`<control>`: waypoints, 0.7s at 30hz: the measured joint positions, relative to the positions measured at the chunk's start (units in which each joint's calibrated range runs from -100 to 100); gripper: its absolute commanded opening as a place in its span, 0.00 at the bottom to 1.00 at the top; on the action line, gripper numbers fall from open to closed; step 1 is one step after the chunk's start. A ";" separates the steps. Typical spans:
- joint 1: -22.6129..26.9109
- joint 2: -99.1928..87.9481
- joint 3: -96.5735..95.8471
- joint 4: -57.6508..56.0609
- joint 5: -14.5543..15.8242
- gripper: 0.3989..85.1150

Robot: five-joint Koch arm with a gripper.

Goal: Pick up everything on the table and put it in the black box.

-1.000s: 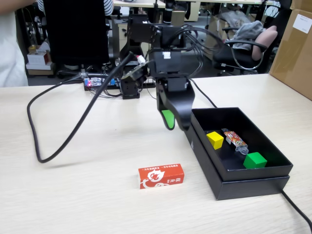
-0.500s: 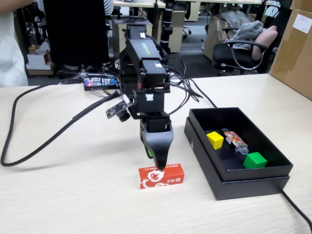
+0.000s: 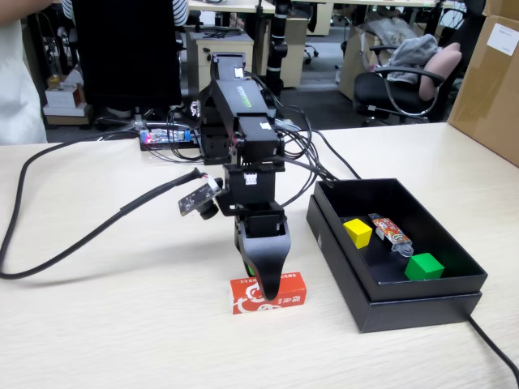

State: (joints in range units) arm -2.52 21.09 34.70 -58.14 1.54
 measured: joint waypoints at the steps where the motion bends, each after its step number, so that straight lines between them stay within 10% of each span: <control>1: 0.00 0.00 0.00 0.00 0.00 0.49; 12: -0.10 4.81 4.75 0.16 -0.29 0.02; 21: -0.34 4.43 4.75 0.08 -0.44 0.01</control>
State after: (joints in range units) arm -2.86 25.52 39.45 -58.06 1.10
